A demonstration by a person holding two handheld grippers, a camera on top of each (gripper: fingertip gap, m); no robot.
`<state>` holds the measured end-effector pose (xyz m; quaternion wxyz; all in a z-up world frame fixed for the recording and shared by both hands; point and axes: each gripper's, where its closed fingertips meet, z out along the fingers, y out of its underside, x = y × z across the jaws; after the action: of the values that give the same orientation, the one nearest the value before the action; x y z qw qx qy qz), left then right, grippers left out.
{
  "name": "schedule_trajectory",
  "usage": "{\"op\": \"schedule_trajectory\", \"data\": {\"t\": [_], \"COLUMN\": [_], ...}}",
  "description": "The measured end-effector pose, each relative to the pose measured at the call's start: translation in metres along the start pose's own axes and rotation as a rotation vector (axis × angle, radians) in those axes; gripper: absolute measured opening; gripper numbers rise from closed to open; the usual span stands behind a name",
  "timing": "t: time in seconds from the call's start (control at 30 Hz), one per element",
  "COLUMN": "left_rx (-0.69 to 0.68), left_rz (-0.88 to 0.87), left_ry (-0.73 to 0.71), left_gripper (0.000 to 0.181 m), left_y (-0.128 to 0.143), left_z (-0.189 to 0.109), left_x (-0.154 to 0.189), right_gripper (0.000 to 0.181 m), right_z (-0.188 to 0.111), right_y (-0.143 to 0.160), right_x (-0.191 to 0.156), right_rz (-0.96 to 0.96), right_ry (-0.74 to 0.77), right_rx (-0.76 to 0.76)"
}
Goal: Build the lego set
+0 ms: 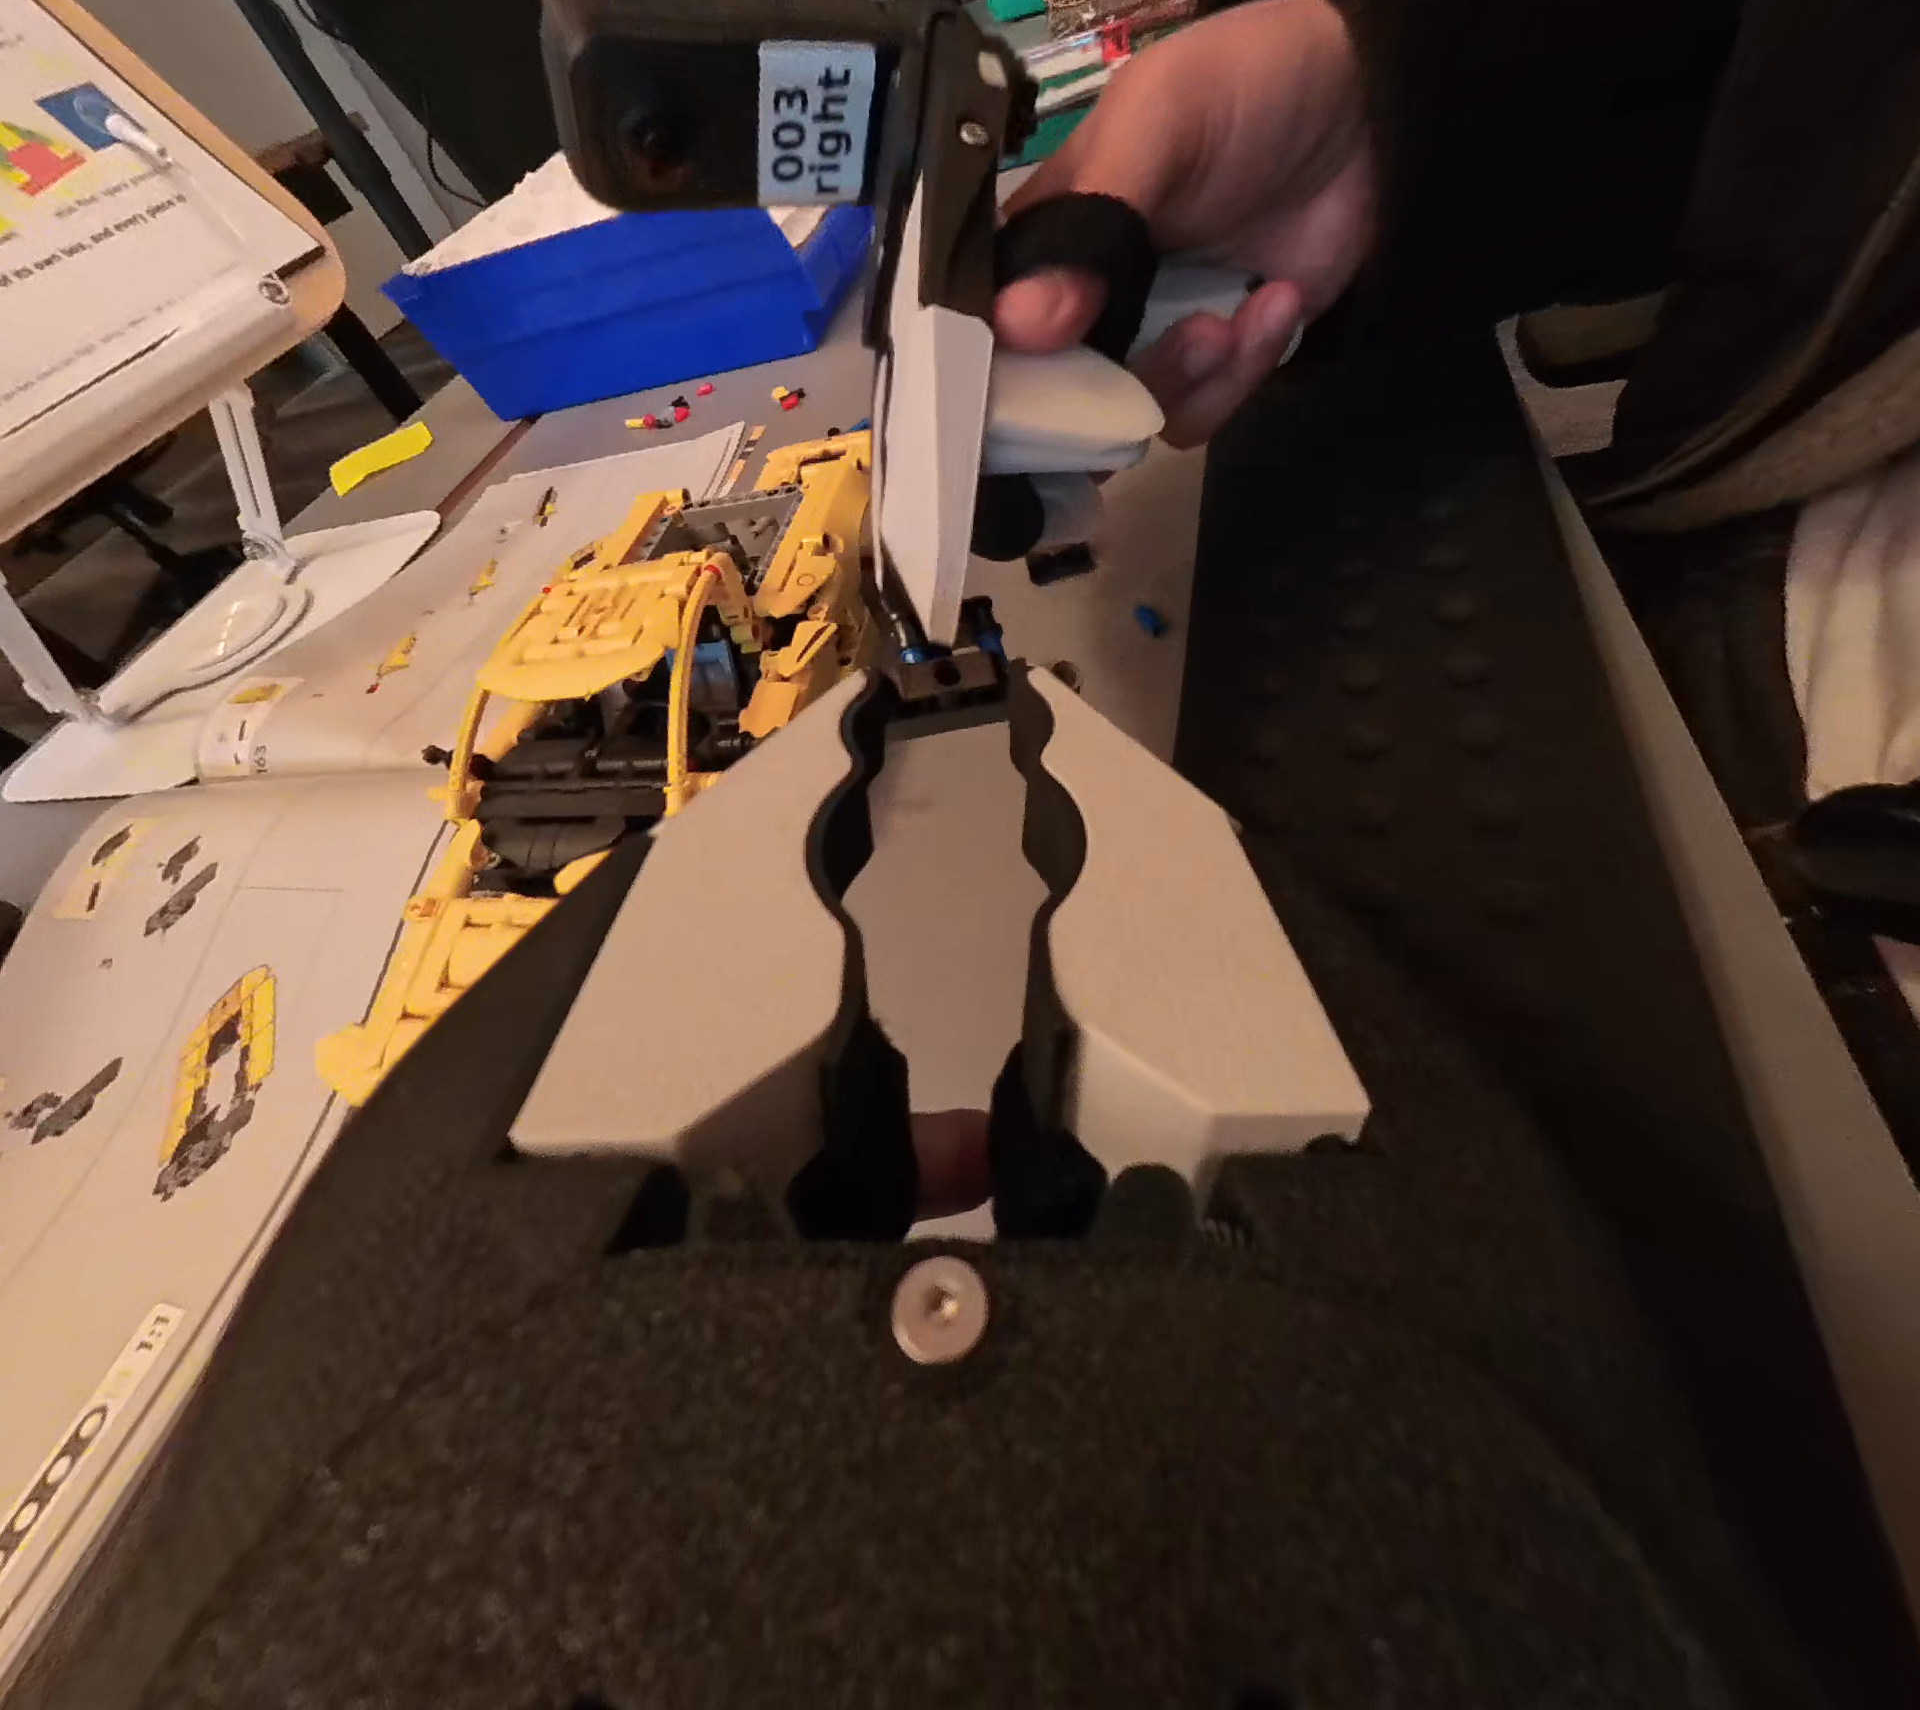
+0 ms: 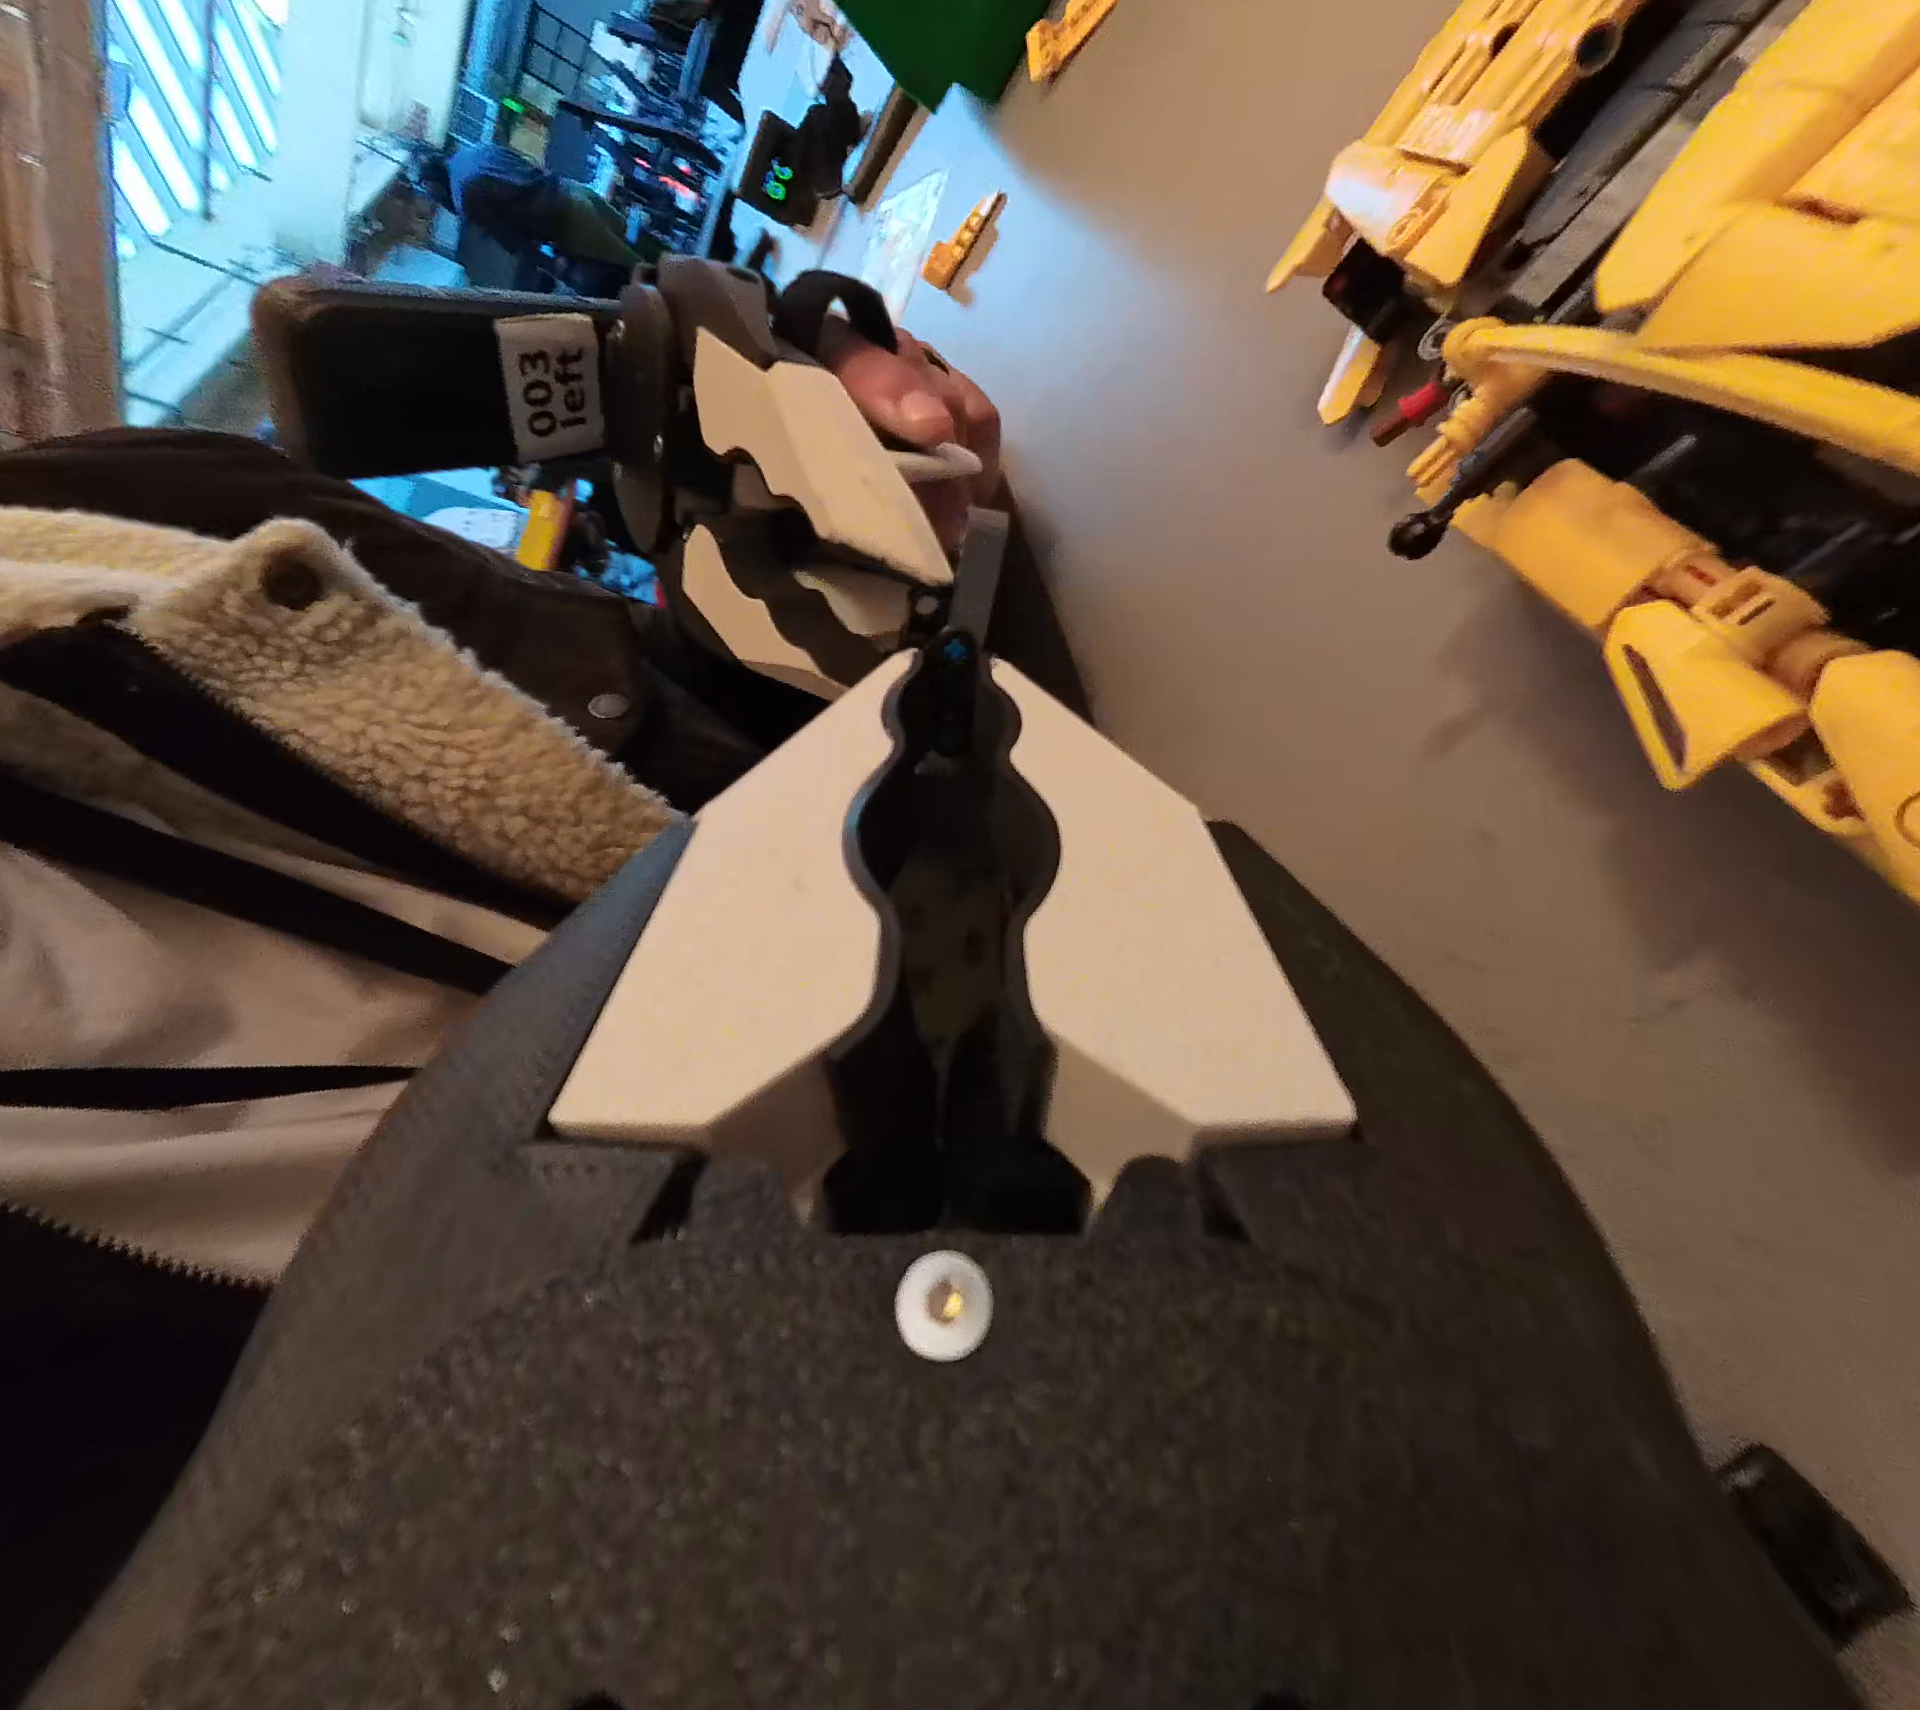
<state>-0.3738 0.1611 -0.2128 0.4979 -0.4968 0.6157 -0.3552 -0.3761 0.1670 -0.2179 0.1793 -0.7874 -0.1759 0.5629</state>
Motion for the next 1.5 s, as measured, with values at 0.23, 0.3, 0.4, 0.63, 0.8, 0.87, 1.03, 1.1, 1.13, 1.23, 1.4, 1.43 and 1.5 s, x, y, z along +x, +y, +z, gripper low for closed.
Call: {"op": "schedule_trajectory", "data": {"t": [0.23,0.3,0.4,0.63,0.8,0.87,1.03,1.1,1.13,1.23,1.4,1.43,1.5], "left_rx": [-0.041,-0.053,-0.046,-0.072,-0.078,-0.085,-0.058,0.001,0.014,0.022,-0.002,-0.015,-0.049], "left_rz": [0.032,0.030,0.022,-0.003,0.001,0.002,-0.005,-0.014,-0.023,-0.012,-0.025,-0.044,-0.066], "left_ry": [0.003,0.000,0.003,0.009,0.019,0.023,0.026,0.021,0.025,0.017,0.014,0.018,0.012], "left_gripper": [0.023,0.023,0.023,0.023,0.023,0.023,0.023,0.023,0.023,0.023,0.022,0.022,0.022], "left_y": [0.005,0.006,0.005,0.008,0.009,0.010,0.007,-0.002,-0.004,-0.006,-0.003,-0.001,0.004], "left_z": [0.006,0.007,0.006,0.007,0.008,0.009,0.008,0.005,0.005,0.004,0.005,0.005,0.007], "left_x": [0.004,0.003,0.003,0.004,0.006,0.007,0.007,0.005,0.005,0.005,0.004,0.003,0.002], "right_gripper": [0.007,0.008,0.008,0.008,0.008,0.008,0.008,0.007,0.007,0.007,0.007,0.007,0.008], "right_z": [-0.002,-0.001,-0.001,0.000,0.000,0.000,-0.001,-0.004,-0.003,-0.003,-0.002,-0.002,-0.001], "right_y": [0.000,-0.001,-0.001,0.001,0.004,0.005,0.004,0.000,-0.001,-0.001,-0.001,-0.001,-0.001], "right_x": [-0.002,0.000,-0.001,0.004,0.007,0.008,0.003,-0.005,-0.007,-0.009,-0.006,-0.003,0.002], "right_rz": [0.028,0.038,0.057,0.011,-0.014,-0.002,0.066,0.150,0.181,0.203,0.104,0.065,-0.018], "right_ry": [-0.050,-0.054,-0.077,0.010,0.053,0.045,-0.057,-0.200,-0.243,-0.298,-0.183,-0.128,-0.013], "right_rx": [0.044,0.062,0.094,0.101,0.072,0.070,0.105,0.150,0.163,0.190,0.173,0.166,0.158]}}
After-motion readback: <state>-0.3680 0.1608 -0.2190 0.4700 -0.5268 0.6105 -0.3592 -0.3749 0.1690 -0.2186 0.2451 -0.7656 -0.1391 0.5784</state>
